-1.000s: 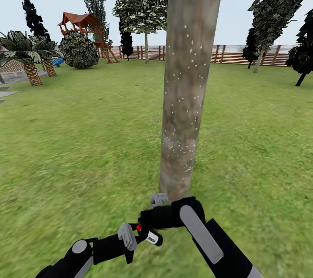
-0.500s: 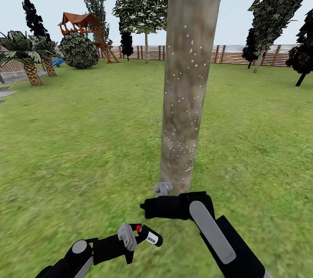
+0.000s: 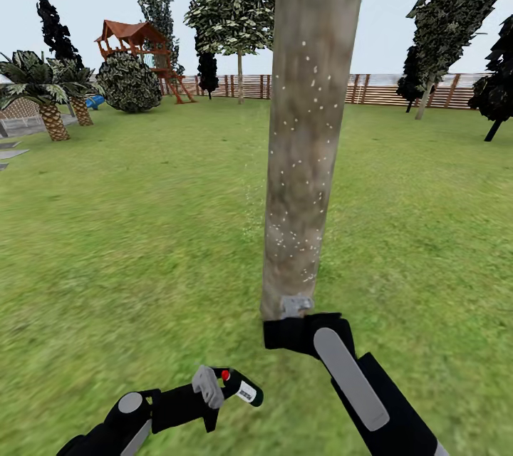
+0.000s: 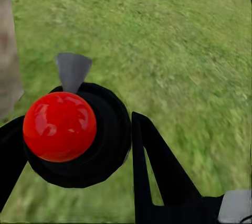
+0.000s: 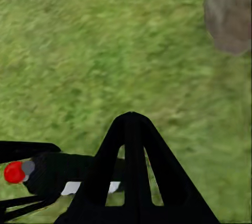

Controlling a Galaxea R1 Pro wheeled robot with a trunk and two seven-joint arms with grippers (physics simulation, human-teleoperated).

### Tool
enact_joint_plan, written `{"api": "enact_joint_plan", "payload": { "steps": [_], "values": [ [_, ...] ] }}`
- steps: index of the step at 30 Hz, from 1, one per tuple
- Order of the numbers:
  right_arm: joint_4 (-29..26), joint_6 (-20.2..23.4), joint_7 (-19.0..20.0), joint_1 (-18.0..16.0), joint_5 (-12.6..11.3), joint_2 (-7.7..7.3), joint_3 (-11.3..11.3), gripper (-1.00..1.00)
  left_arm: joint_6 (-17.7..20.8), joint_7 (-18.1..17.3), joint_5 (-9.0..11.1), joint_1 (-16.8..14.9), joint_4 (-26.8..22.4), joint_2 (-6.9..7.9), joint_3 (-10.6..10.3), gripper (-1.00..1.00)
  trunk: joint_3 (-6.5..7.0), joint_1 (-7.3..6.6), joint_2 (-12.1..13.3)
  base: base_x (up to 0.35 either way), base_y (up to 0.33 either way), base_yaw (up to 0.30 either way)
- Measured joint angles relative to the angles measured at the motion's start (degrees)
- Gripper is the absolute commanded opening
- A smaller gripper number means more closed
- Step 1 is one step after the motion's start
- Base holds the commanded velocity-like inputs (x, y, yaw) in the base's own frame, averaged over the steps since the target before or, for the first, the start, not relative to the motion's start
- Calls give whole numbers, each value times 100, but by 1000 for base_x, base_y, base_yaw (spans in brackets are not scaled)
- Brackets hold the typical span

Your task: In the garden, pick up the pesticide atomizer on the floor and spray pesticide onto both trees until each tree trunk is fully covered.

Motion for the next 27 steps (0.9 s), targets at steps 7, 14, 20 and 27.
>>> {"api": "enact_joint_plan", "payload": {
  "steps": [7,14,20,27],
  "values": [
    [-2,3,-299,154,252,-100,91,-100,2899,1370,4,467,-704,357,2358,-100,0,0,0,0,0,0],
    [-2,-1244,-246,1145,1139,-206,172,-100,4587,2047,83,832,-961,391,4158,-100,6,0,0,0,0,77],
    [5,-1403,-240,1451,1396,-206,312,-100,4829,1982,296,902,-944,201,5609,-100,10,0,0,0,0,271],
    [6,-1415,-258,1535,1543,-206,546,-100,4680,1951,360,1060,-1666,-470,5780,-100,10,0,0,0,0,291]
  ]
}}
